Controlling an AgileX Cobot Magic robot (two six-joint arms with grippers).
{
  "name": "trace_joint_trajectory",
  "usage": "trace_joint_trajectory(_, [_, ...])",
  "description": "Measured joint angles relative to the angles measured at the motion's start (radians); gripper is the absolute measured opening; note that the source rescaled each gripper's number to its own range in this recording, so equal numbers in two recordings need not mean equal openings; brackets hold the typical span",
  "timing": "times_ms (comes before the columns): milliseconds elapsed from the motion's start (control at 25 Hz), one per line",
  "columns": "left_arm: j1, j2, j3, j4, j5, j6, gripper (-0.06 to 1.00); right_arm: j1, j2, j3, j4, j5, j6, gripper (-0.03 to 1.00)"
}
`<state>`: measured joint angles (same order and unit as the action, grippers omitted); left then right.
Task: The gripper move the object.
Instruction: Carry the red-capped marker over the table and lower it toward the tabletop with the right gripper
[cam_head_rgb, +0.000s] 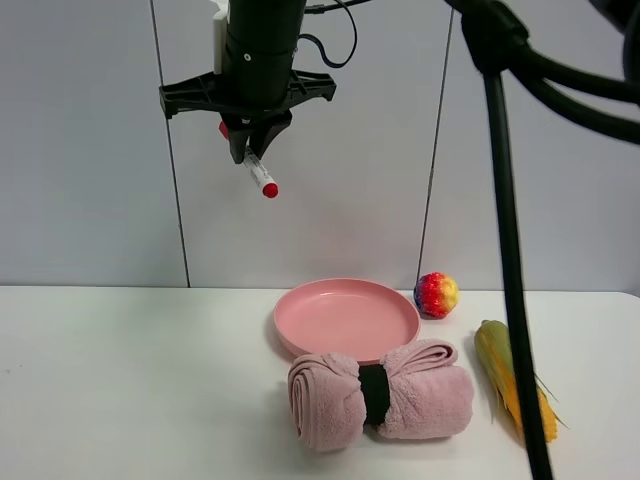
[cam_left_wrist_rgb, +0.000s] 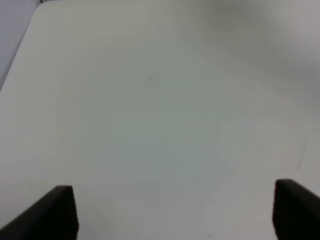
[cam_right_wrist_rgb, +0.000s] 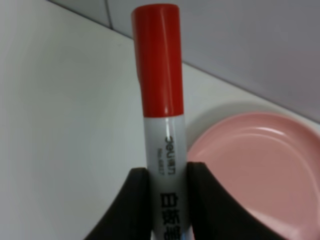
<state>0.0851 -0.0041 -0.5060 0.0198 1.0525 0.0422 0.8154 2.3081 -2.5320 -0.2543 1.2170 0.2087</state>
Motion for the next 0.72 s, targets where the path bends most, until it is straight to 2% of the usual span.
trace_joint_trajectory(160, [0.0, 0.0, 0.0, 0.0, 0.0, 0.0, 1.0, -0.032, -0.001, 0.0, -0.026, 0.0, -0.114, 0.0])
trace_joint_trajectory(320, [0.0, 0.0, 0.0, 0.0, 0.0, 0.0, 1.0, -0.058, -0.017, 0.063, -0.039, -0.002, -0.136, 0.0])
trace_joint_trajectory(440, [0.0, 0.0, 0.0, 0.0, 0.0, 0.0, 1.0, -0.067, -0.082, 0.22, -0.04, -0.002, -0.127, 0.0])
trace_joint_trajectory(720, [0.0, 0.0, 0.0, 0.0, 0.0, 0.0, 1.0, -0.111, -0.309, 0.653, -0.03, -0.004, 0.017, 0.0])
